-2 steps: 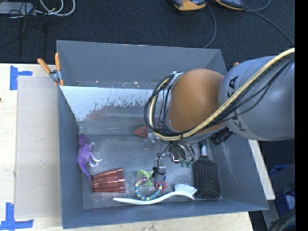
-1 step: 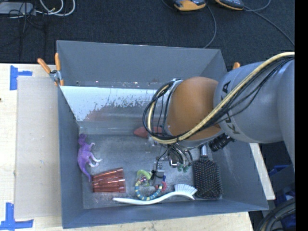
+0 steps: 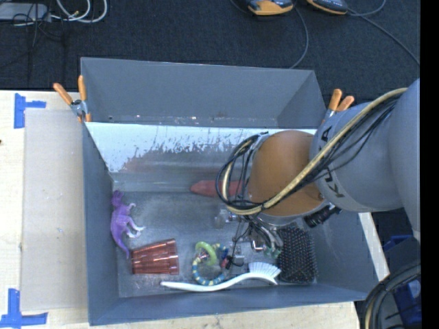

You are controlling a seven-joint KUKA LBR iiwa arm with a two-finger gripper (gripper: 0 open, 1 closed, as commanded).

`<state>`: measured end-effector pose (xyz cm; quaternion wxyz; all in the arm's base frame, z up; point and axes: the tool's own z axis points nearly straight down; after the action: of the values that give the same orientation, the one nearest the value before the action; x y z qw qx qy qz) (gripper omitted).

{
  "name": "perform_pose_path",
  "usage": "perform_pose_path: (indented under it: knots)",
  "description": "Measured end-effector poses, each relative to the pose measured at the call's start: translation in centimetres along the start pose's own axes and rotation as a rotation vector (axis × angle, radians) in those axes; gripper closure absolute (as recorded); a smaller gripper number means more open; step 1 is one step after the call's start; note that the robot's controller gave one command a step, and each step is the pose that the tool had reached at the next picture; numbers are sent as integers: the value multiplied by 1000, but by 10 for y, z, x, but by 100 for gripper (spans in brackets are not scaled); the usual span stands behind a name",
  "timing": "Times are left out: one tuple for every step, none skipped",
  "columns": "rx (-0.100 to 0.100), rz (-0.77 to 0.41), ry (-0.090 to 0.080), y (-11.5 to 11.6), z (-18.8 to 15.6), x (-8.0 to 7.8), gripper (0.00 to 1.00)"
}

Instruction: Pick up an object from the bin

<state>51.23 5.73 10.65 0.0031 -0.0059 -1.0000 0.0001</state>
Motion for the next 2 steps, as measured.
perform_pose_path:
  knots:
    - [-1, 132, 0, -7, 20, 9, 100]
    - [-1, 132, 0, -7, 20, 9, 100]
